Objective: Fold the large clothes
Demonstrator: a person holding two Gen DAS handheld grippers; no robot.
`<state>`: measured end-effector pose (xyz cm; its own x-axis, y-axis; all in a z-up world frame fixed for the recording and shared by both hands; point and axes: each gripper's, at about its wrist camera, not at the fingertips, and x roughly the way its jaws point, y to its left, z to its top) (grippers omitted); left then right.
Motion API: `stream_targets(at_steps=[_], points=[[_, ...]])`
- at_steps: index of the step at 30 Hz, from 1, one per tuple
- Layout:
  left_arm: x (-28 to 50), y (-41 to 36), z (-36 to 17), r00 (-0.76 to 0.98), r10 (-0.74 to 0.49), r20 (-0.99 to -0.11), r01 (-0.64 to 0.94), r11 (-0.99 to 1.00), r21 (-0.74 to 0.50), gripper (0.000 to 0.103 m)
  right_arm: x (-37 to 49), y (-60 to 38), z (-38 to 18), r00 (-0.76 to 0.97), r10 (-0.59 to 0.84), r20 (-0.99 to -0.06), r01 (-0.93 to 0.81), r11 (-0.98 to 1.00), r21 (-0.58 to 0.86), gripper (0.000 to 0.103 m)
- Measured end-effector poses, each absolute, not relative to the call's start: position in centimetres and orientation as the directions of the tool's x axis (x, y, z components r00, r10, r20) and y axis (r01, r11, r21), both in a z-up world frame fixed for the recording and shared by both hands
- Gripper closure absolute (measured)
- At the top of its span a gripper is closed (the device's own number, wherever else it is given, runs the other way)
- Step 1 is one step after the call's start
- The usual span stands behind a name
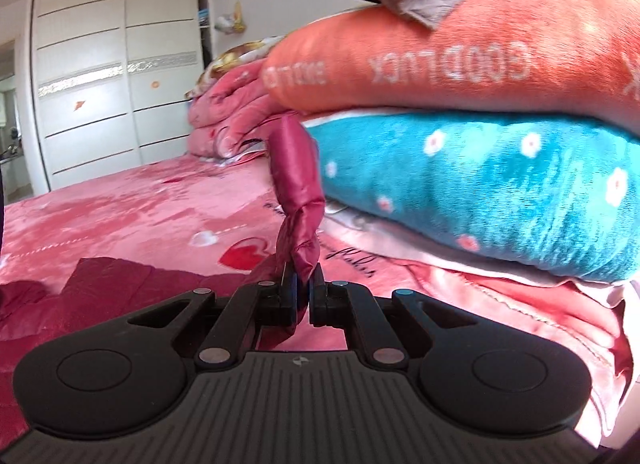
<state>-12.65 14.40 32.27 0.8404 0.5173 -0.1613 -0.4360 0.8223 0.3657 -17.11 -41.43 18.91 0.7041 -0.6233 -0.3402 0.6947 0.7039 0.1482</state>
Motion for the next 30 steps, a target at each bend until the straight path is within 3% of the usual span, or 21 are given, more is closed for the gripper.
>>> stream_targets(at_steps=[9, 14, 17, 20, 22, 26, 30], points=[[-16.6, 13.3, 37.8, 0.803, 0.596, -0.022, -0.498, 0.691, 0.523, 0.022, -21.1, -45.8, 18.8, 0.642, -0.69, -0.334, 0.765, 0.607, 0.214, 0.099], [-16.8, 13.0, 37.8, 0.802, 0.595, -0.06, -0.514, 0.737, 0.439, 0.022, -21.1, -46.7, 18.8, 0.642, -0.694, -0.325, 0.765, 0.61, 0.208, 0.098], [-15.5, 11.7, 34.9, 0.829, 0.543, -0.133, -0.463, 0.8, 0.383, 0.022, -20.8, -45.7, 18.8, 0.672, -0.662, -0.333, 0.737, 0.645, 0.205, 0.09], [-13.8, 10.2, 31.5, 0.861, 0.465, -0.204, -0.395, 0.866, 0.306, 0.022, -20.6, -45.1, 19.0, 0.691, -0.646, -0.324, 0.717, 0.668, 0.199, 0.07], [-12.3, 9.0, 29.1, 0.886, 0.399, -0.236, -0.345, 0.907, 0.24, 0.022, -20.6, -44.8, 19.2, 0.698, -0.652, -0.296, 0.712, 0.678, 0.185, 0.024], [-8.8, 6.6, 24.2, 0.914, 0.3, -0.274, -0.256, 0.949, 0.183, 0.022, -20.7, -42.7, 19.9, 0.734, -0.638, -0.233, 0.677, 0.717, 0.167, 0.006], [-5.6, 3.9, 19.7, 0.935, 0.217, -0.28, -0.175, 0.97, 0.167, 0.023, -19.7, -41.2, 20.4, 0.788, -0.59, -0.176, 0.614, 0.772, 0.163, 0.003]])
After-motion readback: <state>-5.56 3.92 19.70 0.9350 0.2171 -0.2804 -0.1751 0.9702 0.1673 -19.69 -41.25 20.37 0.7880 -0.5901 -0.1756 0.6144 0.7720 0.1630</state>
